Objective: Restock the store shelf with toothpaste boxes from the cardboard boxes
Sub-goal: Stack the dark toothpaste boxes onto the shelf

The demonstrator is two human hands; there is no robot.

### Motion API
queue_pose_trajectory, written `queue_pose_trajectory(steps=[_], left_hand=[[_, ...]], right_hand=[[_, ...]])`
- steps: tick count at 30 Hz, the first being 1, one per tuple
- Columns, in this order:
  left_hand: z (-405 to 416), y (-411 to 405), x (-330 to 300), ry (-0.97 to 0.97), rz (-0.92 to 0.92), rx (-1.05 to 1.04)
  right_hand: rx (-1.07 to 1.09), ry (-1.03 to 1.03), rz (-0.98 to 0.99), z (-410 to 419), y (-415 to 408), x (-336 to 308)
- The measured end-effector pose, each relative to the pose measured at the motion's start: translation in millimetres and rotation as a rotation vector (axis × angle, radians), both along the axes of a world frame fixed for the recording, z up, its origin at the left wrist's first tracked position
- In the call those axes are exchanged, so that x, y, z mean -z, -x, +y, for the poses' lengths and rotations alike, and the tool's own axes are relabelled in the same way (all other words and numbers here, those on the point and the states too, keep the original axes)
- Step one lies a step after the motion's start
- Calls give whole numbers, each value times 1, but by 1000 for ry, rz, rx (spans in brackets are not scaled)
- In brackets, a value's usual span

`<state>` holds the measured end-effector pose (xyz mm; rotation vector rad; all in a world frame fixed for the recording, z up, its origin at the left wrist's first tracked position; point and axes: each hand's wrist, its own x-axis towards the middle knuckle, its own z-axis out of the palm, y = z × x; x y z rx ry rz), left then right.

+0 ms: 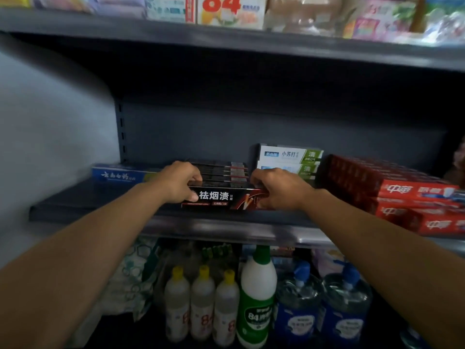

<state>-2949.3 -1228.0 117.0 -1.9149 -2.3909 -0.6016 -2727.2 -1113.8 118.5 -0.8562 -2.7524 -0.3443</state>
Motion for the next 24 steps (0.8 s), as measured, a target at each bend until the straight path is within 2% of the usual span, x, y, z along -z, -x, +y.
queue_pose_trajectory(steps=[8, 14, 24], left_hand=[[28, 19, 21, 9, 28, -21], [35, 27, 20, -59, 167, -82], [43, 23, 20, -62, 167, -123]], right_hand=[[-27, -11, 2, 30, 20, 22], [-20, -70, -11, 34, 29, 21], [8, -87, -44, 39, 36, 21]])
